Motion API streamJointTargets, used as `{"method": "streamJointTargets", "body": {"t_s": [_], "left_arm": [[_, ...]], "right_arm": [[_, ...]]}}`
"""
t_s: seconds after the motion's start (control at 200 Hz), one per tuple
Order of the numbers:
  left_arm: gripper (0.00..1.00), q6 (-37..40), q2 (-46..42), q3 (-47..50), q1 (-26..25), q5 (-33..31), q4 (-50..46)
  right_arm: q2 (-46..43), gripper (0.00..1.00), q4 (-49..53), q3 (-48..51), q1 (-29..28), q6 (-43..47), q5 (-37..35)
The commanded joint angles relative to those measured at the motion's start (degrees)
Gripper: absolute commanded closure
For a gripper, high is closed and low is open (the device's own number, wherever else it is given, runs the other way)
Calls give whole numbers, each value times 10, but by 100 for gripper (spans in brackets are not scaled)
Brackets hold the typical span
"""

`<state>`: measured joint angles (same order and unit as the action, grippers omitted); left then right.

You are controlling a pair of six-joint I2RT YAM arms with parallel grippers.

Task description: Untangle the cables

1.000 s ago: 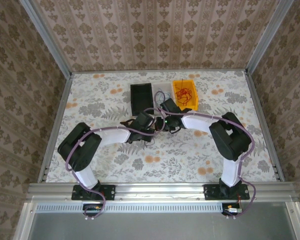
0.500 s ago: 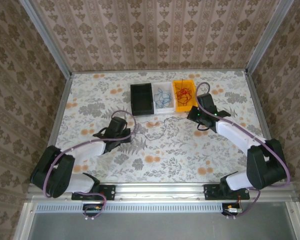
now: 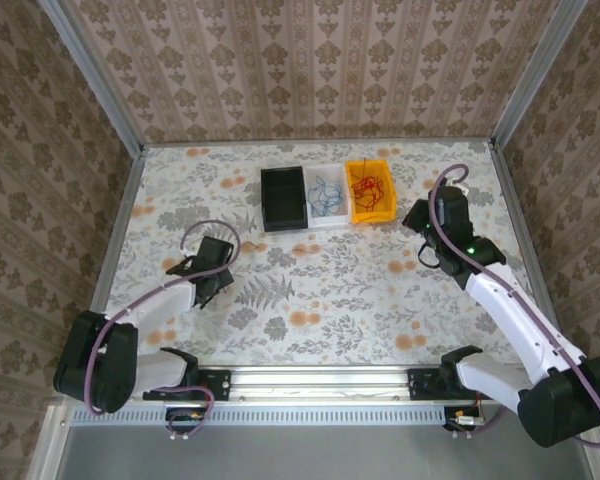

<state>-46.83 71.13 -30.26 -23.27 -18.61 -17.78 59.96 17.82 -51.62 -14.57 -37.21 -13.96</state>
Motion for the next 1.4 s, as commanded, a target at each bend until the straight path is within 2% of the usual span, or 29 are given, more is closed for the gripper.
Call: {"method": "streamJointTargets", "body": {"t_s": [0.0, 0.085, 0.22, 0.35, 0.53, 0.73, 0.905, 1.095, 1.26, 1.39], "left_arm": [[100, -32, 27, -10, 7, -7, -23], [100, -49, 57, -4, 11, 9, -12], [100, -22, 81, -19, 9, 31, 8], [100, 20, 78, -27, -22, 58, 64], [100, 33, 61, -12, -55, 128, 182], [100, 16, 55, -20, -84, 114, 195], [100, -13, 53, -11, -85, 103, 193], [100, -17, 51, -10, -88, 95, 188], [100, -13, 47, -14, -90, 85, 179], [100, -12, 47, -16, -90, 80, 177]], "right_arm": [[-17, 97, -14, -54, 5, 53, 11], [-12, 96, -24, -96, 5, 75, 57], [15, 95, -19, -191, 5, 117, 144], [49, 95, -20, -270, 4, 123, 220], [113, 95, -7, -399, 1, 138, 256], [193, 95, -22, -536, -4, 136, 287], [317, 95, -27, -655, -26, 120, 321], [472, 95, -4, -809, -59, 90, 394], [555, 95, 10, -938, -82, 88, 399], [583, 95, -3, -993, -92, 81, 401]]}}
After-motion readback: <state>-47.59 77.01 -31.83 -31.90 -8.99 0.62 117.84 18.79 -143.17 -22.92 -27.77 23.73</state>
